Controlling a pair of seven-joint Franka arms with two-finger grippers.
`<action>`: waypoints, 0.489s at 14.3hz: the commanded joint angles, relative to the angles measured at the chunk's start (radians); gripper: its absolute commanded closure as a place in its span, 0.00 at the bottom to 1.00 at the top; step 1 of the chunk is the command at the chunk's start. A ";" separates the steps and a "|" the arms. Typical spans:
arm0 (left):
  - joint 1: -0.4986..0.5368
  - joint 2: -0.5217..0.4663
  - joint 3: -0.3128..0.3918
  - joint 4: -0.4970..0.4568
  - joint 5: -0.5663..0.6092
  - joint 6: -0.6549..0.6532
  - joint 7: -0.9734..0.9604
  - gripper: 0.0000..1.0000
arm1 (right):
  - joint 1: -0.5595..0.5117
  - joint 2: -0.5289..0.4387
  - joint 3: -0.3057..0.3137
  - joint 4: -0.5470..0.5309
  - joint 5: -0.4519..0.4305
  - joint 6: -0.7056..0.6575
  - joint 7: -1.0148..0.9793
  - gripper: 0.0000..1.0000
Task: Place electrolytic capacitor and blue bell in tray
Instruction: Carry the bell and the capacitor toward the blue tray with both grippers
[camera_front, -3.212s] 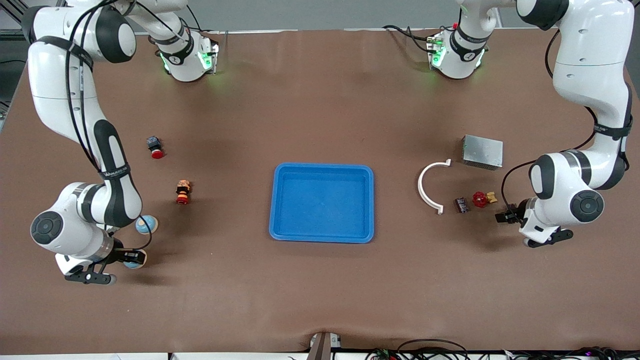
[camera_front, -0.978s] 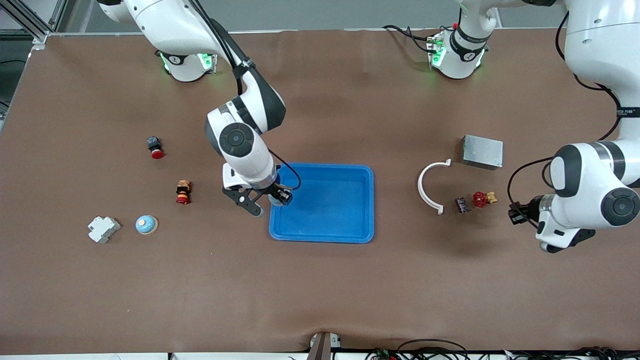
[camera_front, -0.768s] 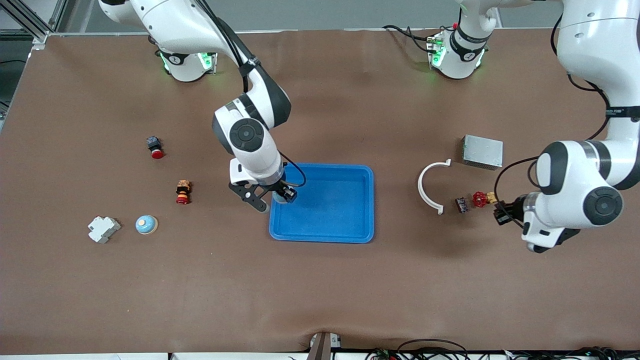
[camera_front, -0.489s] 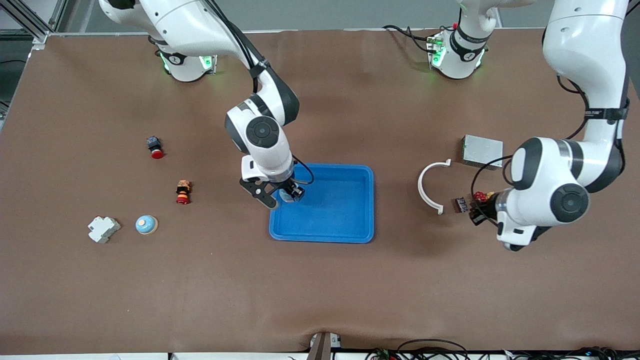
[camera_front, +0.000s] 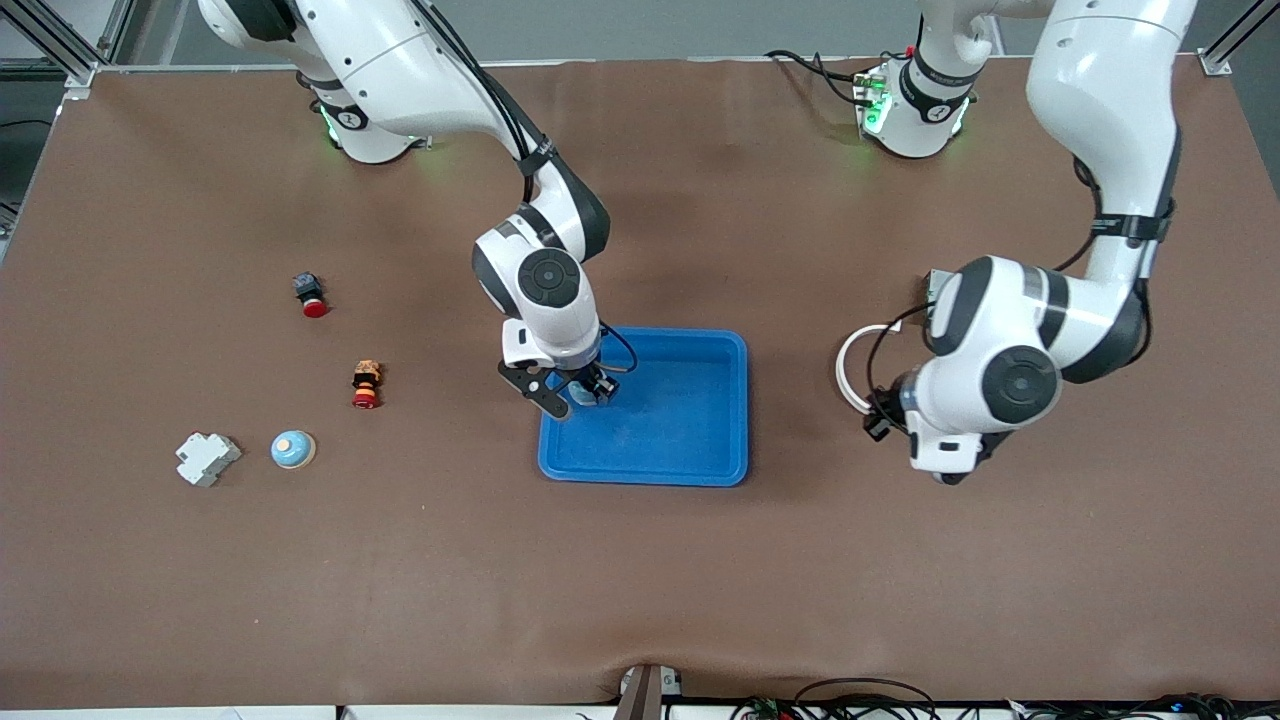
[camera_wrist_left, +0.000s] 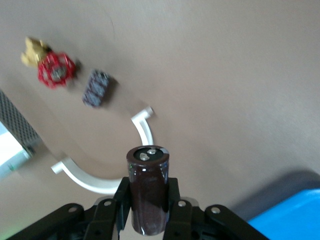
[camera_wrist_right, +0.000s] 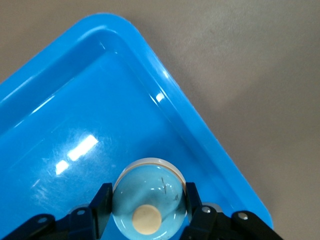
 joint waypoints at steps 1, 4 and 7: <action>-0.076 0.040 0.004 0.055 -0.002 -0.006 -0.142 1.00 | 0.030 -0.002 -0.009 0.005 -0.015 0.008 0.041 1.00; -0.147 0.060 0.004 0.077 -0.003 0.005 -0.244 1.00 | 0.040 0.009 -0.009 0.005 -0.018 0.017 0.064 1.00; -0.201 0.060 0.003 0.077 -0.013 0.053 -0.351 1.00 | 0.051 0.026 -0.009 0.005 -0.022 0.039 0.078 1.00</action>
